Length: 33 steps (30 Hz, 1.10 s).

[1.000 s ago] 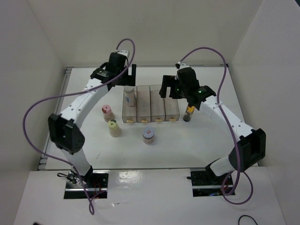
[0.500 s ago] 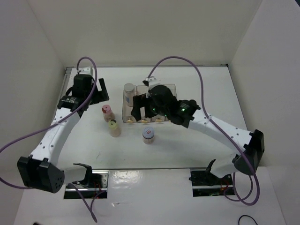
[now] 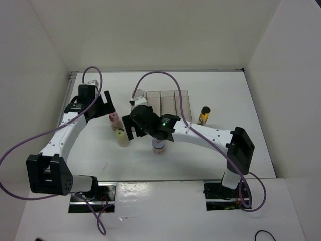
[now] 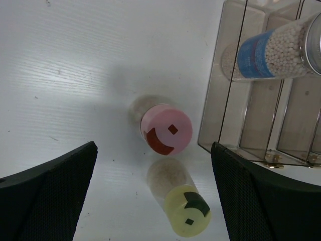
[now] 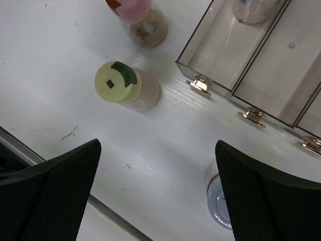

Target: Organize the condiment bottles

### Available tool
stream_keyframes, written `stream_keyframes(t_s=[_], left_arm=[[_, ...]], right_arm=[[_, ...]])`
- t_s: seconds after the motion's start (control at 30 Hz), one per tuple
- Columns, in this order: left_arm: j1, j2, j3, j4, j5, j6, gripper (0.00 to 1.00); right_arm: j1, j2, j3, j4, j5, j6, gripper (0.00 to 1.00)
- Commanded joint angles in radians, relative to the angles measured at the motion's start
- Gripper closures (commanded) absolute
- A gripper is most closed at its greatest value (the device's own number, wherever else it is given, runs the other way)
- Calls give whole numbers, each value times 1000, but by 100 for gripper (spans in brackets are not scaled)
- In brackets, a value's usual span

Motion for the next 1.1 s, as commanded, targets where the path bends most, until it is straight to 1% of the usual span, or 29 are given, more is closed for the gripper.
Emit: stream_keyframes(t_s=[0.0,0.1,0.2,0.3,0.33,0.47,0.57,0.67,0.8,0.97,1.07], left_arm=[[2,45,23,48,57,25,0],[-23,79,32,48,-7,34,0],[-32,102,32,48,-7,34,0],[-43,132,43,48,-7,43,0],[-54,151,53,48,-18,43,1],[-83,191,76,38,-76,52,3],[-103,202,76,28,-128,52,4],[-103,220,86,28,-141,52,7],[-103,240,95,10,-150,52,13],[-112,251,95,10,-159,52,17],[-121,260,95,10,-159,52,22]], right_arm=[[9,-105,0,62,95,21,1],[-9,-125,-28,62,85,41,1],[-18,-181,-86,51,94,60,1],[-18,-264,-163,51,95,73,1],[-27,-309,-181,51,95,83,1],[-47,-392,-271,62,107,102,1],[-86,-413,-292,62,107,102,1],[-113,-433,-301,51,107,102,1],[-133,-473,-321,51,87,102,1],[-188,-513,-360,61,66,102,1],[-214,-534,-373,61,46,102,1]])
